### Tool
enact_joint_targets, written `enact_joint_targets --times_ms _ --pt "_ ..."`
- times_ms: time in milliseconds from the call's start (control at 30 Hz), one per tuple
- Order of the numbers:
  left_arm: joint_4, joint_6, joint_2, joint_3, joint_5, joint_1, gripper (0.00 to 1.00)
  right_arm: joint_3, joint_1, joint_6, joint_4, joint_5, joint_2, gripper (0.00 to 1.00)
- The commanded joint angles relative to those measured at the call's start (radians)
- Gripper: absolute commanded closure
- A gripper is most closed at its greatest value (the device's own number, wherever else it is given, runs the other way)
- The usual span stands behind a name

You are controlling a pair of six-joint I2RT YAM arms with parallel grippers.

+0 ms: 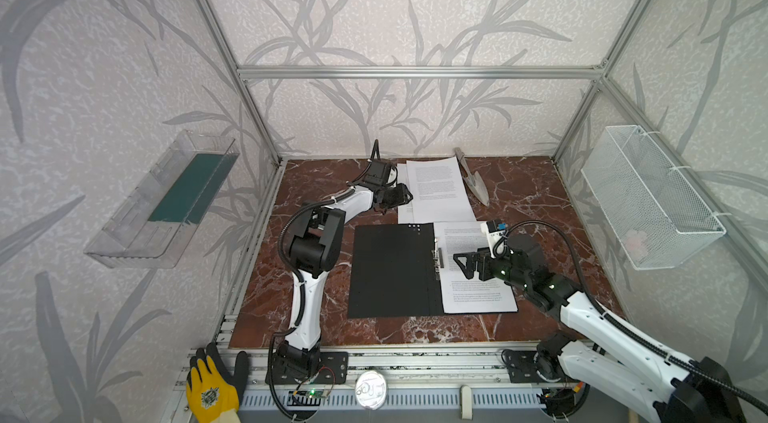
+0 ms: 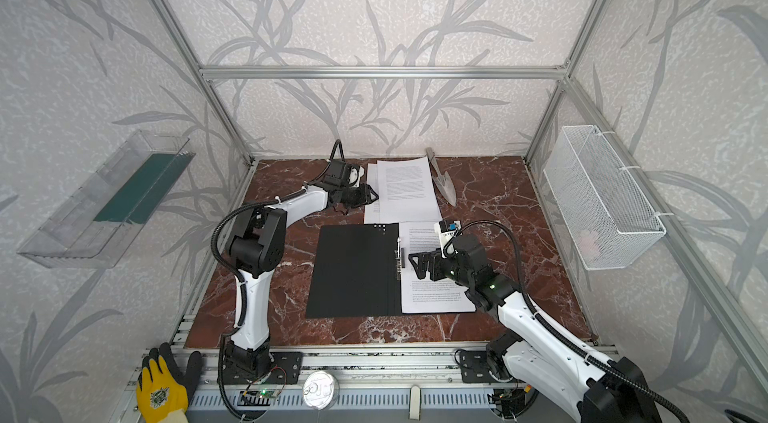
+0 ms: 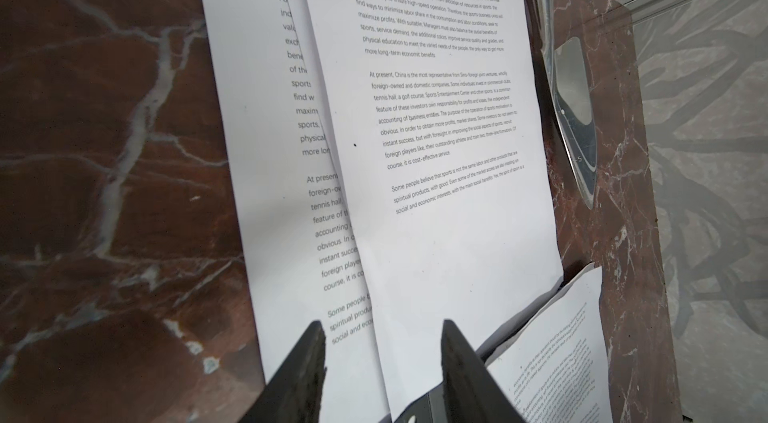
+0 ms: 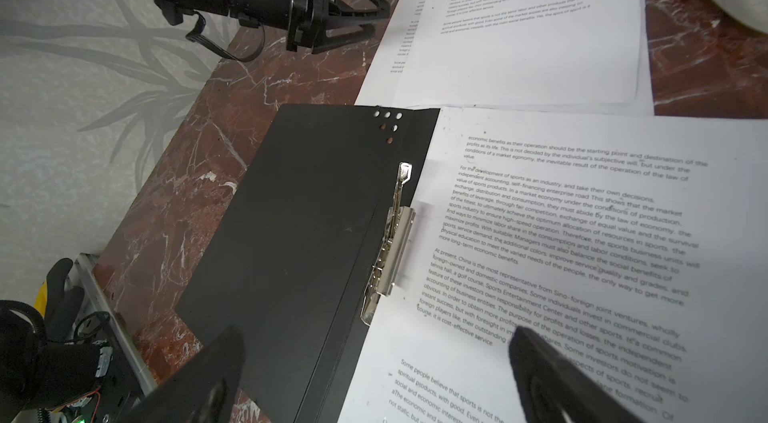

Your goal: Put the files into the folder

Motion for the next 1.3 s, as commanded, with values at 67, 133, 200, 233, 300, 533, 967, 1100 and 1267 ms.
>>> enact_joint_targets --times_ms 67,133,200,233,300,533,967,1100,1267 --pt "-0.092 0.017 0.058 0.110 0.113 -0.002 0.54 -0.015 -0.010 0.021 0.065 -0.022 0.035 0.01" --pt "-0.095 0.013 0.086 0.135 0.140 -0.002 0.54 -0.028 -0.018 0.039 0.097 -0.047 0.040 0.01" --pt "-0.110 0.009 0.111 0.161 0.146 -0.002 0.55 -0.044 -0.023 0.053 0.135 -0.066 0.037 0.01" --pt "-0.110 0.007 0.119 0.168 0.146 -0.002 0.56 -0.048 -0.026 0.055 0.143 -0.070 0.034 0.01" --pt "-0.093 -0.001 0.128 0.170 0.146 -0.002 0.56 -0.052 -0.030 0.056 0.155 -0.085 0.027 0.01" --pt "-0.107 -0.006 0.174 0.210 0.158 0.003 0.56 -0.062 -0.038 0.060 0.168 -0.097 0.014 0.01" --pt "-0.039 -0.048 0.198 0.201 0.246 0.007 0.56 -0.063 -0.047 0.065 0.176 -0.106 0.032 0.01" --pt "0.011 -0.079 0.199 0.196 0.293 0.008 0.56 -0.062 -0.049 0.066 0.178 -0.108 0.037 0.01" --pt "0.048 -0.111 0.213 0.213 0.339 0.010 0.56 -0.062 -0.049 0.069 0.180 -0.111 0.041 0.01"
